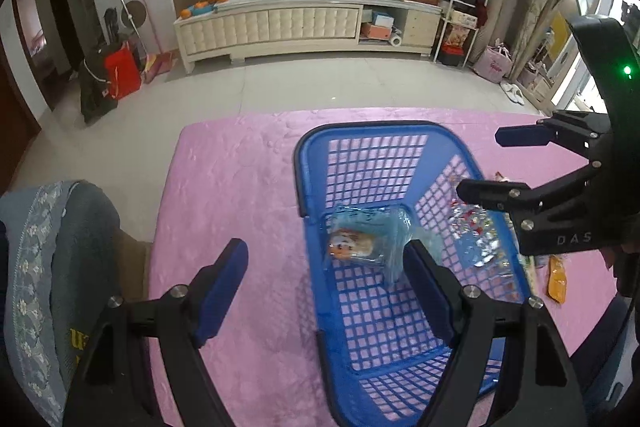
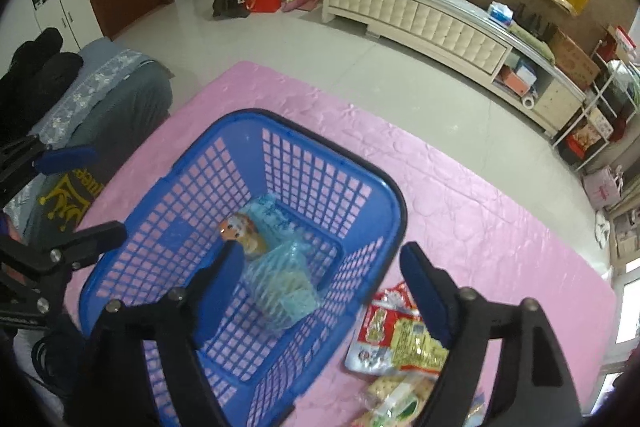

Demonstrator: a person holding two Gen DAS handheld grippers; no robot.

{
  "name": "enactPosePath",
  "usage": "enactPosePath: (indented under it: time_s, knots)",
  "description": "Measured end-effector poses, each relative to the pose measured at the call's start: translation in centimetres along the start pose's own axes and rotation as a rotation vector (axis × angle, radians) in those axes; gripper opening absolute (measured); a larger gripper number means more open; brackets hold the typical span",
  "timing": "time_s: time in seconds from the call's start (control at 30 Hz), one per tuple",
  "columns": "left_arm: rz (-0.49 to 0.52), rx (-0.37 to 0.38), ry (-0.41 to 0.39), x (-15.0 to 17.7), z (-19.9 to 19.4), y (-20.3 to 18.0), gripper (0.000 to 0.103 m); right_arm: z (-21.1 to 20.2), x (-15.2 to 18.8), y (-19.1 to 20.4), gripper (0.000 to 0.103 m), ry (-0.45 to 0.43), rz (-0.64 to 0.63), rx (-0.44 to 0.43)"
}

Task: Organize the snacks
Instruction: 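Release the bread bag in the basket with the left gripper while the right gripper drops the striped bag in, then move both grippers back to the snack pile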

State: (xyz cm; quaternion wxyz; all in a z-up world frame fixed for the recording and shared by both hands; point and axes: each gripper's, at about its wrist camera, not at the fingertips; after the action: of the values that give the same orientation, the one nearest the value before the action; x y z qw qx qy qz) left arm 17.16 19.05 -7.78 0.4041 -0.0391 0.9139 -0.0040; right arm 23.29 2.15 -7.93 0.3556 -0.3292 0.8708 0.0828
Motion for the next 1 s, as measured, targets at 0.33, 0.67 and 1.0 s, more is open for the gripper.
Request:
enactPosePath:
  time_s: [0.33, 0.67, 1.0]
  knots:
    - [0.058, 0.008, -0.039, -0.6, -3.2, -5.4, 0.078, -6.0, 2.1, -1.4, 0.084, -0.048, 0.065, 0.015]
    - [0.127, 0.024, -0.076, -1.2, -5.1, -11.6, 0.083, -12.3, 5.4, -5.1, 0.084, -0.095, 0.128, 0.08]
    - [0.203, 0.118, -0.052, -0.6, -4.2, -19.3, 0.084, -15.4, 11.0, -10.0, 0.084, -0.081, 0.217, 0.131]
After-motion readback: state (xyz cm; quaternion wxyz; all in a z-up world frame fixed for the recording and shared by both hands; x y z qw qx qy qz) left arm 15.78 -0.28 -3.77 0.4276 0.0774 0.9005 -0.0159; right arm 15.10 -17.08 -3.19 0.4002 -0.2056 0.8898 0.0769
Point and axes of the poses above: each gripper's, at about its wrist camera, not at the fingertips, and z roughly the way its jaws point, y to its left, x to its underside, and after that the axes turned 11 degrees about -y, right-handed
